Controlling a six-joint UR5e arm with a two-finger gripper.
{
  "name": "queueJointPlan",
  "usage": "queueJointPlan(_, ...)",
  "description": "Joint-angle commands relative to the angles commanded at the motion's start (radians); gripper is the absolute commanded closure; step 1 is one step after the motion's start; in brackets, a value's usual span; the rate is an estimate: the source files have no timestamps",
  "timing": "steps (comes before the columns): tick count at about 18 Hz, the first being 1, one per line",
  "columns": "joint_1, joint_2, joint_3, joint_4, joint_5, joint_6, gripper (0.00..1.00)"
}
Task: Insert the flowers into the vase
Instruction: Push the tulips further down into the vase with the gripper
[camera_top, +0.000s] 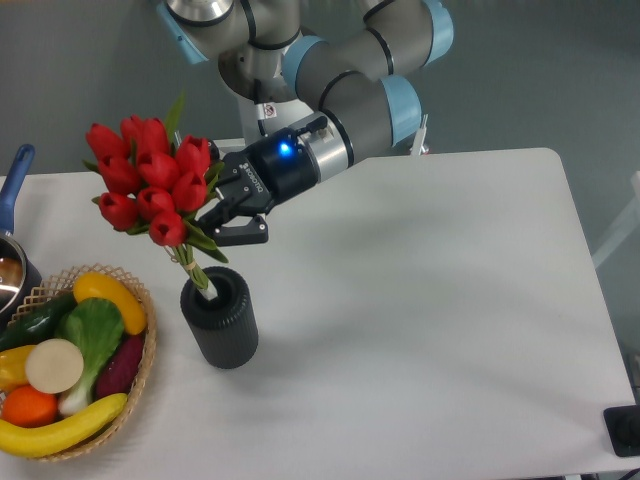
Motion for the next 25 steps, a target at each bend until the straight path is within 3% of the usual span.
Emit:
queueJointPlan(12,0.029,-0.045,-0.034,0.003,0.014,0.006,0.61)
queueJointPlan(20,0.029,-0.115,-0.048,0.003,0.020,0.107,0.61)
queueJointPlan(25,0.029,-0.126,-0.064,0.003,0.020,0.121,0.61)
